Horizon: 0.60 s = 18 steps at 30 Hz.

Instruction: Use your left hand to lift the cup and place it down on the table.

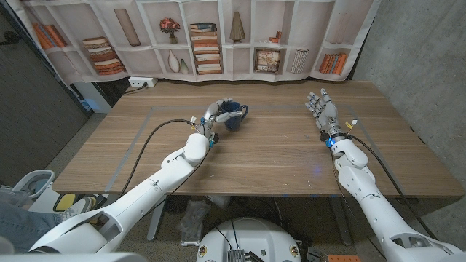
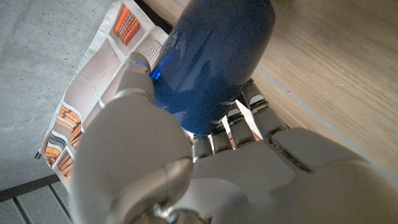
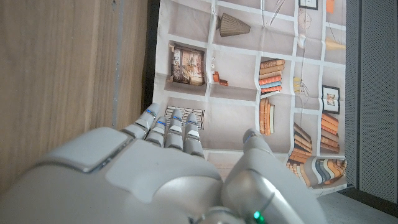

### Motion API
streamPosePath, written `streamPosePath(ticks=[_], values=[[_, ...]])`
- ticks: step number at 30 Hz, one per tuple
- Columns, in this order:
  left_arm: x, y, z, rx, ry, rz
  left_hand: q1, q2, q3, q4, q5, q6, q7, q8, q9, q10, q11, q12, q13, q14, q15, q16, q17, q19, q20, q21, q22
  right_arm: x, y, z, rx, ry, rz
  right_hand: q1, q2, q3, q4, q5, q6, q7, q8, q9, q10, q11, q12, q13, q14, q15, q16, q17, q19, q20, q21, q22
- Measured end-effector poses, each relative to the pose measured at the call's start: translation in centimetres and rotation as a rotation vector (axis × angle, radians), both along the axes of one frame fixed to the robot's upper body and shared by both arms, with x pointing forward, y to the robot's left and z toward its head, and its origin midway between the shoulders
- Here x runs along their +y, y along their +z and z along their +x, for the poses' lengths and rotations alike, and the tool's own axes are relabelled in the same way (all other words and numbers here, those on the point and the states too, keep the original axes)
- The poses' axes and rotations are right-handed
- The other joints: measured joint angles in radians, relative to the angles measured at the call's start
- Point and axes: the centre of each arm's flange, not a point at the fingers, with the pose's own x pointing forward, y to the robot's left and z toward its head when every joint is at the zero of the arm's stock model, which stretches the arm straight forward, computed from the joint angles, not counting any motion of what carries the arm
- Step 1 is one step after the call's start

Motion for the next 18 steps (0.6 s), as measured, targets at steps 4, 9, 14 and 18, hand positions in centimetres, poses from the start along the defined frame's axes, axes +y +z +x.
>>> streamPosePath(ticks=[4,9,14,18], values=[[0.0,0.2,-0.2,-0.006,0.007,0.004,0.0,0.0,0.0,0.0,0.0,0.0,0.0,0.0,0.0,0.0,0.0,-0.002,0.001,0.002,-0.002,-0.006,0.0,0.0,0.0,0.0,0.0,-0.1,0.0,0.0,-0.003,-0.001,0.003,0.0,0.0,0.0,0.0,0.0,0.0,0.0,0.0,0.0,0.0,0.0,0.0,0.0,0.0,0.0,0.0,0.0,0.0,0.0,0.0,0.0],[0.0,0.4,-0.7,-0.015,0.014,0.012,0.0,0.0,0.0,0.0,0.0,0.0,0.0,0.0,0.0,0.0,0.0,-0.003,0.005,0.002,-0.002,-0.01,0.0,0.0,0.0,-0.001,-0.001,-0.2,0.0,-0.1,-0.004,-0.002,0.005,0.0,0.0,0.0,0.0,0.0,0.0,0.0,0.0,0.0,0.0,0.0,0.0,0.0,0.004,-0.004,0.0,0.0,0.0,0.0,0.0,0.0],[0.1,0.5,-1.0,-0.022,0.016,0.015,0.0,0.0,0.0,0.0,-0.001,0.0,0.0,0.0,0.0,0.0,0.0,-0.004,0.005,-0.004,-0.007,-0.02,0.0,-0.011,-0.011,-0.008,-0.001,-0.2,-0.1,-0.2,-0.005,-0.003,0.007,0.0,0.0,0.0,0.0,0.0,0.0,0.0,0.0,0.0,0.0,0.0,0.0,0.0,0.004,-0.004,0.0,0.0,0.004,-0.004,0.0,0.0],[0.3,0.6,-1.3,-0.029,0.03,0.018,0.0,0.0,0.0,0.0,-0.001,0.005,-0.005,0.0,0.0,0.0,0.0,-0.004,0.009,-0.004,-0.007,-0.023,0.0,-0.019,-0.007,-0.011,-0.001,-0.2,-0.2,-0.2,-0.005,-0.003,0.008,0.0,0.0,0.0,0.0,0.0,0.0,0.0,0.0,0.0,0.0,0.0,0.0,0.0,0.004,-0.004,0.0,0.0,0.004,-0.004,0.0,0.0]])
